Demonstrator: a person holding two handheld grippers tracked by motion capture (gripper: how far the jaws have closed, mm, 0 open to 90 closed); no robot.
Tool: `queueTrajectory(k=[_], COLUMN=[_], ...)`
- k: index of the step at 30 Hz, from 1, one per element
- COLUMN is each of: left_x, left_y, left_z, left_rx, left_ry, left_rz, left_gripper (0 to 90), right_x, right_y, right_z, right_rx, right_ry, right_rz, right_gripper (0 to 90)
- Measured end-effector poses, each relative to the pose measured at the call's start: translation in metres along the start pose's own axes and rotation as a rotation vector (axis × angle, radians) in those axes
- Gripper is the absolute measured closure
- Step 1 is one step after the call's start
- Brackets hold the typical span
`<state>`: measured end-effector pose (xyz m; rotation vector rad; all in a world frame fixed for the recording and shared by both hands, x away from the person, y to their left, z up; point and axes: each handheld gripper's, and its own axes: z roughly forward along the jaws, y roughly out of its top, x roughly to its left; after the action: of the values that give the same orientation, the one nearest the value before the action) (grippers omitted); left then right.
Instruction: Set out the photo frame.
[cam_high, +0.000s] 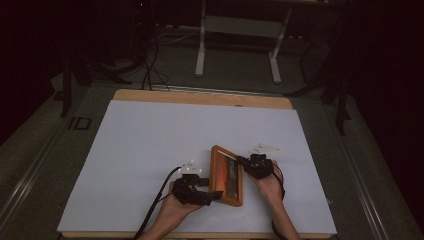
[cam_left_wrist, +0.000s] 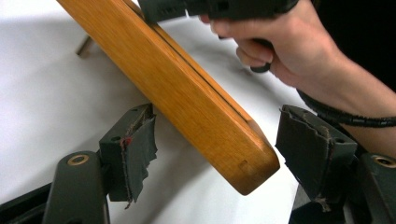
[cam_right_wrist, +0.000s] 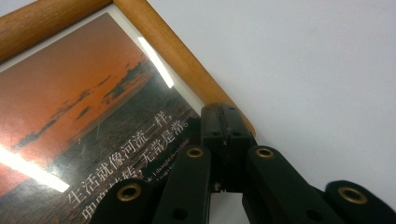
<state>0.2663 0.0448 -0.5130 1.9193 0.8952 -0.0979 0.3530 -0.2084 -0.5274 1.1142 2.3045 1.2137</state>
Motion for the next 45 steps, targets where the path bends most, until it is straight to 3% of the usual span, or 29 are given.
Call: queueTrajectory(k=[2,6,11,18,26,40,45], left_x=[0.000,0.001,-0.001,-0.001,0.002,0.004,0.010], left_y=[0.000,-0.001,-0.001,-0.001,0.000,0.005,0.009], left_z=[0.004,0.007,0.009,0.009,0.009,0.008,0.005], left_rx=[0.011,0.032,0.063,0.062,-0.005,0.047,0.065], left_ry=[-0.013,-0.049,-0.056,-0.056,-0.026,-0.031,-0.040], left_rz=[0.000,-0.038,-0.051,-0.071,-0.105,-0.143,-0.184], left_gripper=[33.6,41.4,47.4,47.2,43.1,47.6,51.7], right_x=[0.000,0.000,0.000,-0.001,-0.002,-0.003,-0.007], right_y=[0.000,0.000,-0.001,-0.001,-0.001,-0.002,-0.002], right_z=[0.000,0.000,0.000,0.000,0.000,-0.002,-0.004], right_rx=[0.000,-0.002,-0.005,-0.009,-0.018,-0.026,-0.029], right_ry=[0.000,-0.001,0.000,0.002,-0.003,0.004,-0.002], right_rz=[0.000,-0.001,0.001,0.006,0.016,0.032,0.047], right_gripper=[90.0,90.0,90.0,89.9,84.9,78.6,73.3])
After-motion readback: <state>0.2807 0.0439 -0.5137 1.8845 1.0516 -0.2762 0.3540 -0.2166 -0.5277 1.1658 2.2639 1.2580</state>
